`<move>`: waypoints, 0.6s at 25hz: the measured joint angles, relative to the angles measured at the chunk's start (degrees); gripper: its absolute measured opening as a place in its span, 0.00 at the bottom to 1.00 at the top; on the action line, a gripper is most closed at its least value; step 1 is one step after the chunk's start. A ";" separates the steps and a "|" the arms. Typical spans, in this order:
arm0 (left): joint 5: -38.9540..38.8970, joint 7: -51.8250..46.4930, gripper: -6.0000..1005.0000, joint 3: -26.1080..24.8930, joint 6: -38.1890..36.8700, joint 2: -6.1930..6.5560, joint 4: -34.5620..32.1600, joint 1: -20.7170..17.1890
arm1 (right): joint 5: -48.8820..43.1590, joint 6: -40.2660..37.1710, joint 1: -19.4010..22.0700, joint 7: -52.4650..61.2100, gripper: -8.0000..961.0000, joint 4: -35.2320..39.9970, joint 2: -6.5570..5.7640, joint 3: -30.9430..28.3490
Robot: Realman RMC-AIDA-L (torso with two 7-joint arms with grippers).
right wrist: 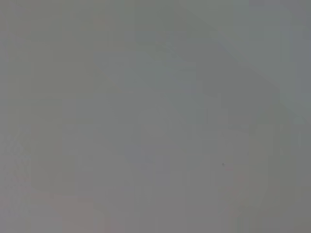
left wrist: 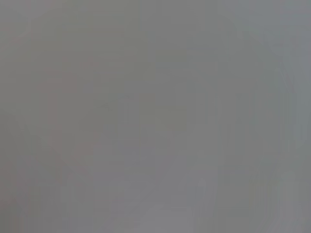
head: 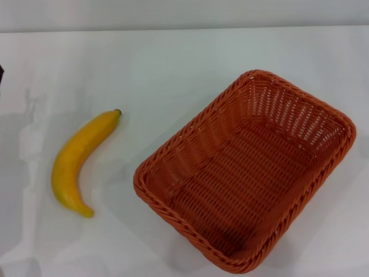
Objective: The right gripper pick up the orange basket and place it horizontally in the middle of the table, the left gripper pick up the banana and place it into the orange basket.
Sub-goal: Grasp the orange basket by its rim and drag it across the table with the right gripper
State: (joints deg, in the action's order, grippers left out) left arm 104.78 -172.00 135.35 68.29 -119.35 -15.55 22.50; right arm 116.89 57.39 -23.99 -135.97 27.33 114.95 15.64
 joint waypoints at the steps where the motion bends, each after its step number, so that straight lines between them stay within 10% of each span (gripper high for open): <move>1: -0.02 0.00 0.86 0.00 0.00 0.00 0.00 0.00 | 0.00 0.00 0.00 0.00 0.82 0.00 0.00 0.00; 15: -0.04 0.00 0.86 0.00 0.00 0.00 0.00 0.00 | 0.00 0.17 0.00 0.00 0.82 0.01 0.00 0.00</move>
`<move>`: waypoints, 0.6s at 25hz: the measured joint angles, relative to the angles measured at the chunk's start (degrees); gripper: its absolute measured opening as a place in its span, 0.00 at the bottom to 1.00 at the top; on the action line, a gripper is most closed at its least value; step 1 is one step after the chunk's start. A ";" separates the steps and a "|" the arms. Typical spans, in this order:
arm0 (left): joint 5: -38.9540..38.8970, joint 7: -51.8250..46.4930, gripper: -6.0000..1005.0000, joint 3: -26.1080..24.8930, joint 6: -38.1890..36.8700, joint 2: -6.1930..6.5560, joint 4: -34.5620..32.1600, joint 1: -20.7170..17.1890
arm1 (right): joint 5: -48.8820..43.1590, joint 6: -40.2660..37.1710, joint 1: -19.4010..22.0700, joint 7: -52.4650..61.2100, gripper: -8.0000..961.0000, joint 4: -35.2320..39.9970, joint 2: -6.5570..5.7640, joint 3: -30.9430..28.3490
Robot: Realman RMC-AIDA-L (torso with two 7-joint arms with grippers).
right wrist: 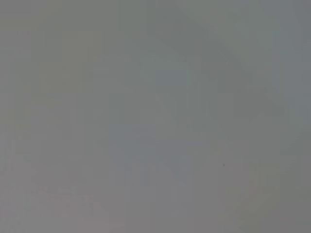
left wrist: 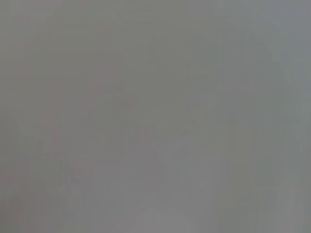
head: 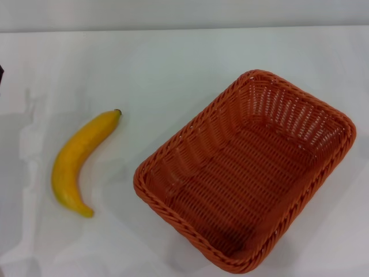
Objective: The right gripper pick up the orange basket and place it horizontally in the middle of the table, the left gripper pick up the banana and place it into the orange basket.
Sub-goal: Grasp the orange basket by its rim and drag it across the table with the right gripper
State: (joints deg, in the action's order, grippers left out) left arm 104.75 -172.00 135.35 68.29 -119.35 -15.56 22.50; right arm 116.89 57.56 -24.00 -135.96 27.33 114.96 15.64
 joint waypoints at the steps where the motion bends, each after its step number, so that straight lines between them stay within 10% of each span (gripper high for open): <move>1: 0.00 0.00 0.86 0.00 0.00 0.00 0.00 0.00 | 0.00 0.01 0.00 0.00 0.82 0.00 0.00 0.00; 15: -0.03 0.00 0.85 0.00 0.00 0.00 0.00 0.00 | 0.00 0.01 -0.12 0.00 0.82 0.00 0.00 0.00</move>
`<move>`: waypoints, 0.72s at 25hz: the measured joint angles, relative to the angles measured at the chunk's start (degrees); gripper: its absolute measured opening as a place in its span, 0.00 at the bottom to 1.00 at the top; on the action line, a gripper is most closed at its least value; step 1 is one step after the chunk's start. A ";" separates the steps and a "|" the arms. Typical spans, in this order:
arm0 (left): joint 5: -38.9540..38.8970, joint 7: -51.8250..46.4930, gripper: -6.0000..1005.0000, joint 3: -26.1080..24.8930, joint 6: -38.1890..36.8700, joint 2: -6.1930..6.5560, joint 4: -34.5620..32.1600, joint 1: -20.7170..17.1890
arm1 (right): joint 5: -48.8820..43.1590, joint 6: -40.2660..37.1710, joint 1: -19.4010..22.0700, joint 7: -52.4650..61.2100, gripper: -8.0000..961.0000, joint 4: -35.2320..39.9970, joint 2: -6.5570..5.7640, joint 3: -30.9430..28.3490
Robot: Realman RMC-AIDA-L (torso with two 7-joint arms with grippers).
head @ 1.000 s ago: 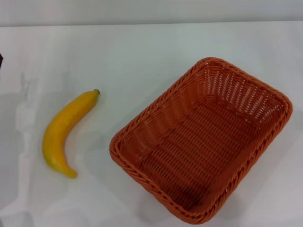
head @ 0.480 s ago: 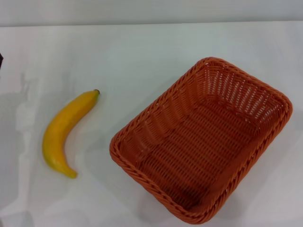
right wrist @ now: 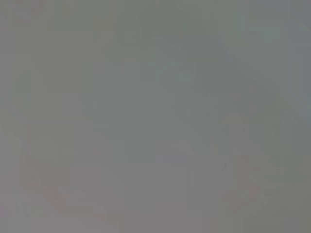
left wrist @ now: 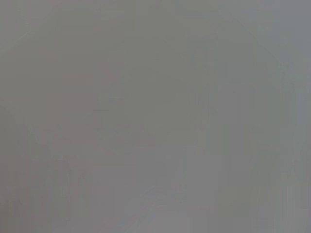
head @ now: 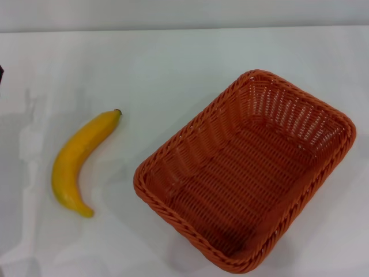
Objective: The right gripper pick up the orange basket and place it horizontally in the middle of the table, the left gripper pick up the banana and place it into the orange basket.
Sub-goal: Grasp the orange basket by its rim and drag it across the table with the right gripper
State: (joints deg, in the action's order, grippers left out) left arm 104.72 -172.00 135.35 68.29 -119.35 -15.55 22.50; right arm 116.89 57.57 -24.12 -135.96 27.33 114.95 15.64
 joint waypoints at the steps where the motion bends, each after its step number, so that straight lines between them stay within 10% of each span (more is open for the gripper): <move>1: -0.01 0.00 0.85 0.00 0.00 0.00 0.00 0.00 | 0.00 0.00 -0.02 0.00 0.82 0.00 0.00 0.00; 18: -0.06 0.00 0.85 0.00 -0.05 0.00 0.00 0.09 | 0.00 0.00 -0.15 0.00 0.82 0.00 0.00 0.21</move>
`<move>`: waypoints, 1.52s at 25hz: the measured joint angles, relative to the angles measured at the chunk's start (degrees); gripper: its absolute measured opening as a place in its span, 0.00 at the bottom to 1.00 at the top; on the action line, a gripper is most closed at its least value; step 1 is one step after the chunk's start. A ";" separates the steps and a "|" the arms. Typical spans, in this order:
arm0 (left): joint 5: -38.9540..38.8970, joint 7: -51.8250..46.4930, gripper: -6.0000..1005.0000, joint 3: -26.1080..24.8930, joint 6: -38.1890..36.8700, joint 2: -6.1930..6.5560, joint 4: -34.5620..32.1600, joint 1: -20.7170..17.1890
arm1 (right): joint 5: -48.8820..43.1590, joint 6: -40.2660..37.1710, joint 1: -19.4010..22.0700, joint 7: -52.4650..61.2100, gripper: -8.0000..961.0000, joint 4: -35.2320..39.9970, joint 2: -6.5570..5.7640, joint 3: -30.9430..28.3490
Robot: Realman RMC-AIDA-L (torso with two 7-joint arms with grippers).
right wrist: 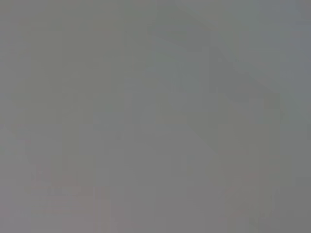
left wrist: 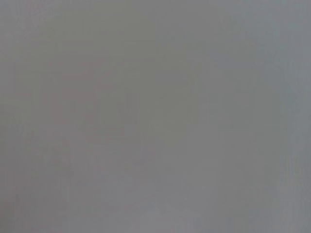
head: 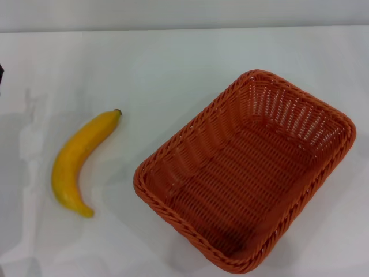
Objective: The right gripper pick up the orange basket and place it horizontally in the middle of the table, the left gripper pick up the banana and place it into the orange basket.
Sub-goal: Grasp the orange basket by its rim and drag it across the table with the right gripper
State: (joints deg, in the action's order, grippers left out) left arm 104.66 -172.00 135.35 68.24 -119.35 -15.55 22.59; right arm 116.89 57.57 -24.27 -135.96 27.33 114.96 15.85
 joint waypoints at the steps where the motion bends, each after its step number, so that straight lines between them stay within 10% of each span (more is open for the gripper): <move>1: -0.02 0.00 0.85 0.00 0.00 0.00 0.00 0.00 | 0.00 0.00 0.00 0.00 0.82 0.00 0.00 0.05; 9: -0.08 0.00 0.85 -0.03 -0.08 0.00 0.00 0.00 | -0.18 0.14 -0.12 5.33 0.82 0.59 -0.57 0.34; 23: -0.18 0.00 0.85 0.00 -0.26 0.03 0.00 0.00 | -0.91 12.47 -1.95 44.32 0.82 2.84 -12.24 17.23; 31: -0.07 0.00 0.85 -0.02 -0.46 0.09 0.00 0.89 | -3.89 25.60 -6.50 64.91 0.82 2.93 -21.37 31.39; 38: -0.02 0.00 0.84 0.00 -0.49 0.12 0.00 1.53 | -25.96 35.29 -12.45 77.00 0.82 10.42 -22.95 31.85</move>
State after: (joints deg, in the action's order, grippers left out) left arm 104.64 -172.00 135.35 67.75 -119.23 -15.56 24.11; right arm 90.93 92.86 -36.72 -58.97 37.76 92.01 47.70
